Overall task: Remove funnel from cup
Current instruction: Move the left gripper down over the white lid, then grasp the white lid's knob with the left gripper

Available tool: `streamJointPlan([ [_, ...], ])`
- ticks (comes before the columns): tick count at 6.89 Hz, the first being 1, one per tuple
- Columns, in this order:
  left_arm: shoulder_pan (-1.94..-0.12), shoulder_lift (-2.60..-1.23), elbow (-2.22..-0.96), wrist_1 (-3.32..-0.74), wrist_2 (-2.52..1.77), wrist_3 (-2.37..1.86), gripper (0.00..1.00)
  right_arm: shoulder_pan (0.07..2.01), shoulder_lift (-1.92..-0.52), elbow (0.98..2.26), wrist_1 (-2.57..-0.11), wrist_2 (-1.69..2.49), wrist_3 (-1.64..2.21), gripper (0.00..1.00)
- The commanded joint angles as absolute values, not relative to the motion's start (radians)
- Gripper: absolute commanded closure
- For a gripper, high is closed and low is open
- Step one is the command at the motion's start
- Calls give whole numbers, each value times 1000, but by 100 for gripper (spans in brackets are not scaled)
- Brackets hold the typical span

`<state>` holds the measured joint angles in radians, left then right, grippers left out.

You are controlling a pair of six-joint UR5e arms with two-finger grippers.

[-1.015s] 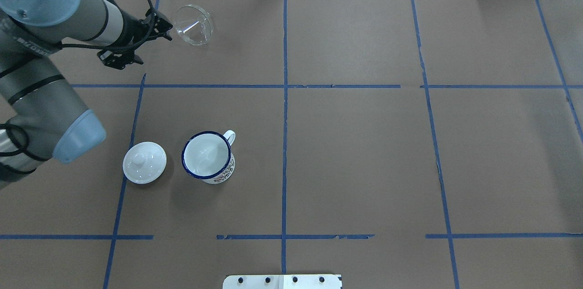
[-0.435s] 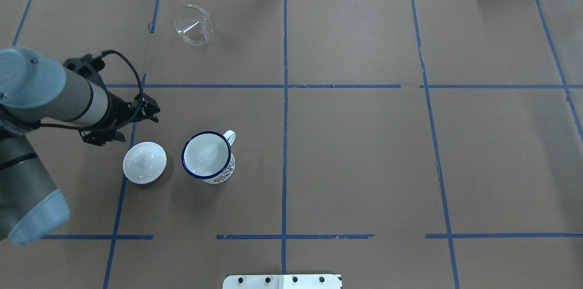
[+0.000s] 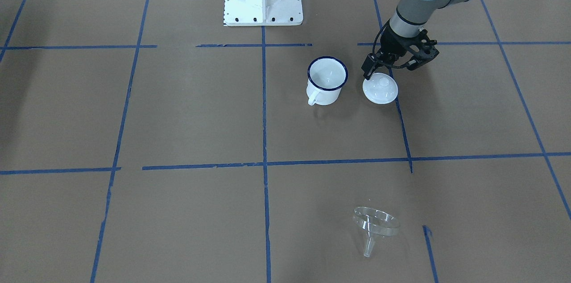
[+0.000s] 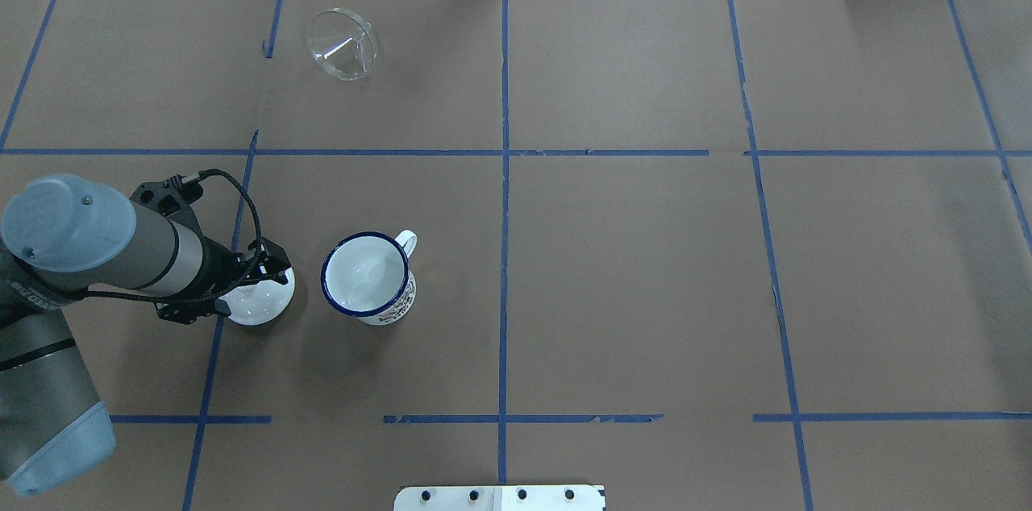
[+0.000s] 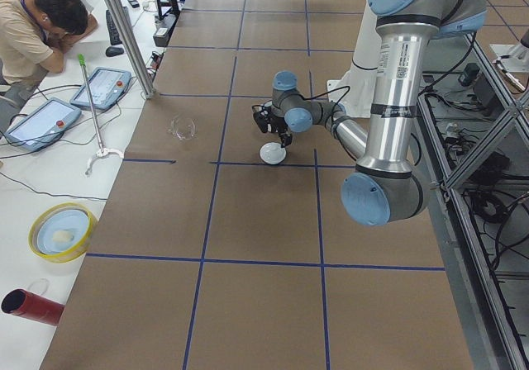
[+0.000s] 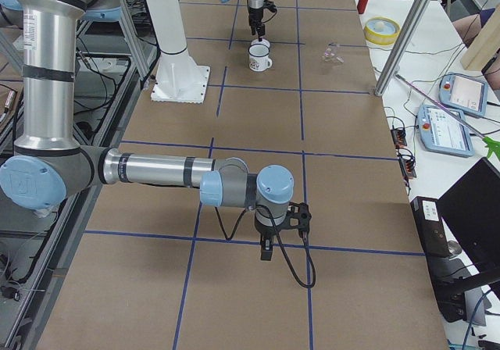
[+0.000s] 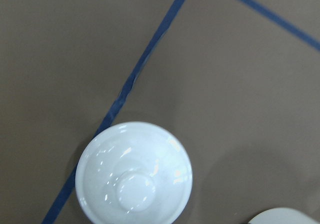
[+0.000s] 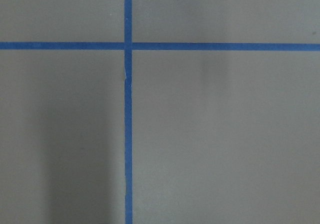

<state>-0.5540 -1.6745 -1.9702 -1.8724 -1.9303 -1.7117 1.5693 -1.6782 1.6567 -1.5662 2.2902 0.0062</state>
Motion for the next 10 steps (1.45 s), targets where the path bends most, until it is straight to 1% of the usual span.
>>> streamJointPlan([
  [1,-541,-1684,-1959,-1814,-1924,-1710,14,1569,-1678,1657,-1566,2290,6,0],
  [4,-557,-1689,-1967,-1812,-1922,-1697,22,1569,-1678,1657,-1566,2290,6,0],
  [5,-557,-1689,-1951,-1813,-1922,-1695,24,1569,-1678,1657,-1566,2290,6,0],
  [8,-574,-1689,-1945,-1812,-1922,-1637,26,1569,-1678,1657,-1566,2290,6,0],
  [10,-592,-1692,-1941,-1813,-1922,-1637,32,1569,-1678,1657,-1566,2290,6,0],
])
